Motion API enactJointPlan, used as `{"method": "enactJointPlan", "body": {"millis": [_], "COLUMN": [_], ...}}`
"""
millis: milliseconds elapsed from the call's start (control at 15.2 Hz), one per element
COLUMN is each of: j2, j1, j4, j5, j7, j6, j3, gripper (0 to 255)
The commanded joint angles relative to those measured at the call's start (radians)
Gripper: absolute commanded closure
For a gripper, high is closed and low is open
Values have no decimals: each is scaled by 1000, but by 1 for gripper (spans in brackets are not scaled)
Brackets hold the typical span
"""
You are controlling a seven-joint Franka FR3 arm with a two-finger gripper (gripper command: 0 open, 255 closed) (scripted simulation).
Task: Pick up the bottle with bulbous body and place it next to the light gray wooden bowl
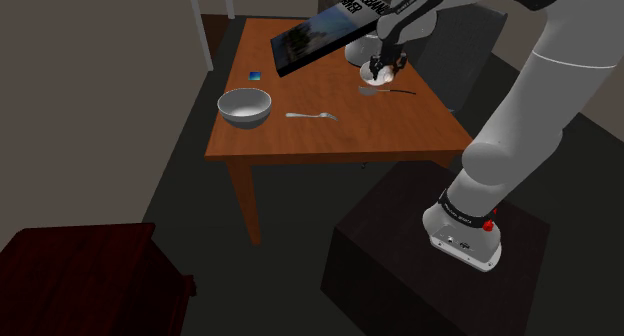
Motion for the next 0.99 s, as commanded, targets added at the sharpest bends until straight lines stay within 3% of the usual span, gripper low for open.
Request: {"method": "enactJointPlan", "body": {"millis": [0, 924], "j2": [-22, -111], "j1": [2, 8], "j4": [5, 101], "j5": [-7, -24], "j7": [3, 3], "j6": [-26, -209], "j3": [0, 2], "gripper": [255, 255]}}
